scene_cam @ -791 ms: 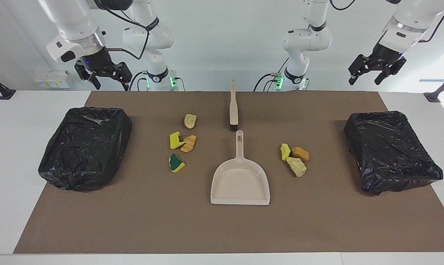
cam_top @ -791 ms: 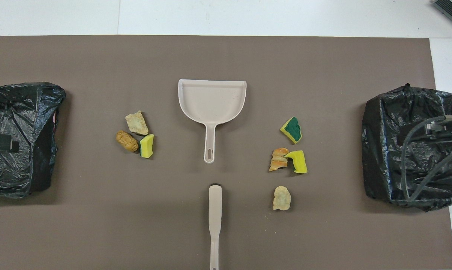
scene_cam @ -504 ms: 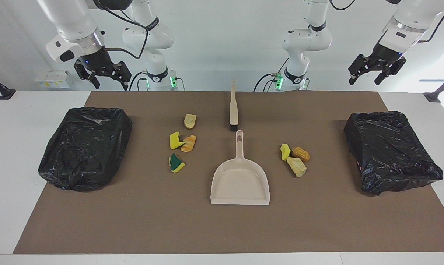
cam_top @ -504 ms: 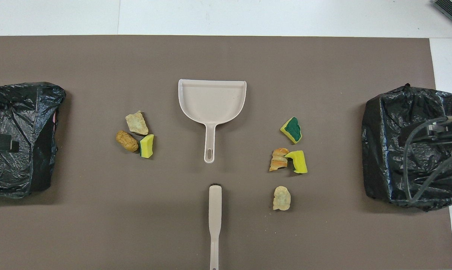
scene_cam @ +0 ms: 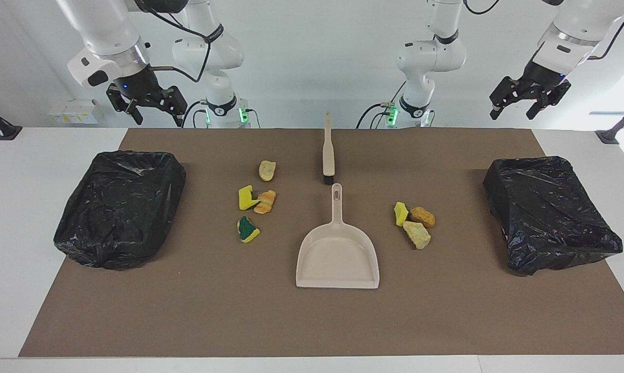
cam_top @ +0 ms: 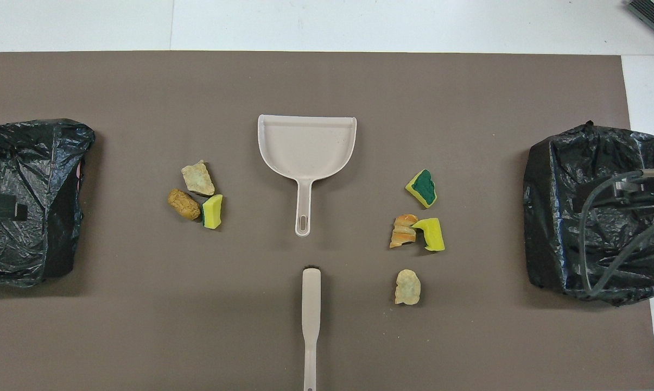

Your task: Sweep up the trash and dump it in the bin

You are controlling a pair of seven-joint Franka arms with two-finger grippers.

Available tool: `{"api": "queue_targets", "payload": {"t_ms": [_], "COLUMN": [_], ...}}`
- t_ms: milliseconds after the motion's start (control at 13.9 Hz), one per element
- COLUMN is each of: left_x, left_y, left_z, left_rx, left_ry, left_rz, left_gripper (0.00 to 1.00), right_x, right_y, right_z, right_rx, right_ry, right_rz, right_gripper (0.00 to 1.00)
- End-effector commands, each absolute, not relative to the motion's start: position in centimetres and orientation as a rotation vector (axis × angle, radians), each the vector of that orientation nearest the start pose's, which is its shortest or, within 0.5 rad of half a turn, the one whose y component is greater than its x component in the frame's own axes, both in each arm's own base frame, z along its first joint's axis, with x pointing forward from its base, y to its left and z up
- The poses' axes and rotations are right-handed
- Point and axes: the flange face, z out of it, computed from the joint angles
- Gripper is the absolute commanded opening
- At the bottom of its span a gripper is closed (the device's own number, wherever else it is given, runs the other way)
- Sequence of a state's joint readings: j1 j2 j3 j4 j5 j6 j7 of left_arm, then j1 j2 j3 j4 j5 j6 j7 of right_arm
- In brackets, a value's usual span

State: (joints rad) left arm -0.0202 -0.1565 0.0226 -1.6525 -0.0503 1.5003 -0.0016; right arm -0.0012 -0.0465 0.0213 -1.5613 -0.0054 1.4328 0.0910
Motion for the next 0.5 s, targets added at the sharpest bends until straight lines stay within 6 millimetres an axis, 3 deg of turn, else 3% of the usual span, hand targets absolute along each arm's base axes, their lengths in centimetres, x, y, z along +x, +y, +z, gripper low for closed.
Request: {"api": "queue_targets", "payload": {"t_ms": [0,432], "left_x": [49.55,49.55], "left_y": [-0.18,-0.18], "left_z": [66.47,66.47], "left_rx": [-3.185,-3.185], "left_ry": [0.0,0.0], "left_rz": [-0.02,-0.02], "left_gripper": [1.0,1.0], "right_x": [51.74,51.72], "right_y": [1.06,1.22], "right_z": [64.31,64.37], "right_rx": [-3.124,-3.125], "right_ry": [0.127,0.112], "right_rz": [0.14,0.14], "right_gripper": [1.0,1.0]}}
